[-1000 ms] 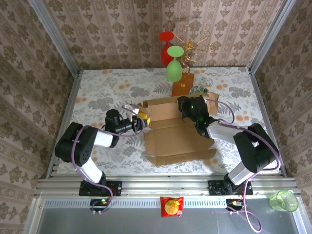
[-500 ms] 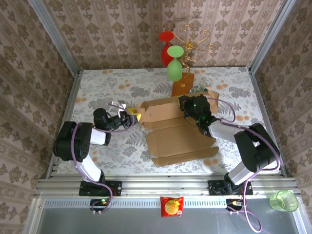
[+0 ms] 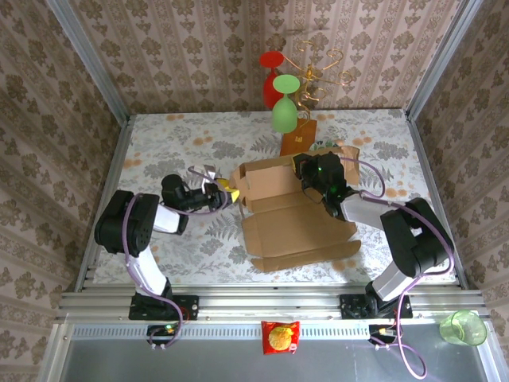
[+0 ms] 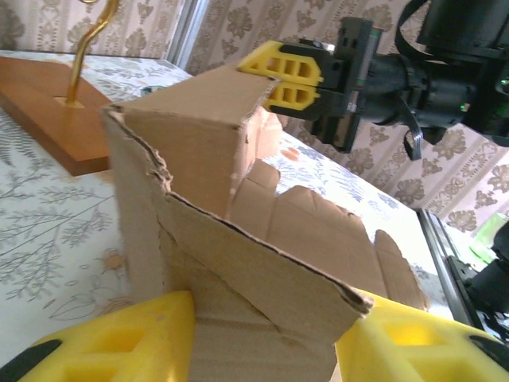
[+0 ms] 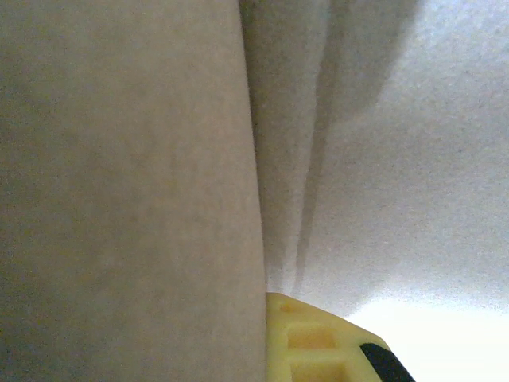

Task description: Fold the paper box

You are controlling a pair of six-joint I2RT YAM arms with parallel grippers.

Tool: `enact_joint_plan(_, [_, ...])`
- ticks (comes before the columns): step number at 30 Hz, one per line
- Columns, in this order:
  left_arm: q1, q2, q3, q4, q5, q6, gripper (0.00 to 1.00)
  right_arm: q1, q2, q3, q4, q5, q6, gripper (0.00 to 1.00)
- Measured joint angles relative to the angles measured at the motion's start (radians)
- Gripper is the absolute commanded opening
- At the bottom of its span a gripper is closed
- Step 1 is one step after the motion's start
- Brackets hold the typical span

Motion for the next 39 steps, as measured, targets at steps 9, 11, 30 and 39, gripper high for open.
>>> enact_joint_plan(9, [-0.037, 0.0, 0.011, 0.001, 0.007, 0.001, 0.52, -0.005, 0.009, 0.006, 0.009, -0.017, 0.0, 0.0])
enact_joint_plan(11, [-0.049, 0.0, 0.011, 0.0, -0.003, 0.004, 0.53, -0.005, 0.009, 0.006, 0.009, -0.02, 0.0, 0.0])
enact_joint_plan(30, [-0.084, 0.0, 0.011, -0.002, -0.027, 0.027, 0.61, -0.005, 0.009, 0.006, 0.008, -0.039, 0.0, 0.0])
enact_joint_plan(39, [-0.088, 0.002, 0.027, -0.085, -0.08, 0.072, 0.52, -0.005, 0.009, 0.006, 0.008, -0.046, 0.0, 0.0])
